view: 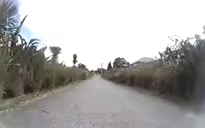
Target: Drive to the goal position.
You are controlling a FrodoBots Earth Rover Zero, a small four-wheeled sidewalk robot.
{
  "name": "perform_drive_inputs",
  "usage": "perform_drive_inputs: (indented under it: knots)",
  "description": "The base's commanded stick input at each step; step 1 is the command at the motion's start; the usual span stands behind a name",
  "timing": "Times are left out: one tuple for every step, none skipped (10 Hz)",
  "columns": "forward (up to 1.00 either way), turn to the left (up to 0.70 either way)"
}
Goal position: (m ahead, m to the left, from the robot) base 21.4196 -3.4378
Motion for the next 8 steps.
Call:
perform_drive_inputs:
  knots:
    - [0.85,0.0]
    - [0.85,0.0]
    - [0.85,0.0]
    - [0.85,0.0]
    - [0.85,0.0]
    - [0.85,0.0]
    - [0.85,0.0]
    - [0.85,0.0]
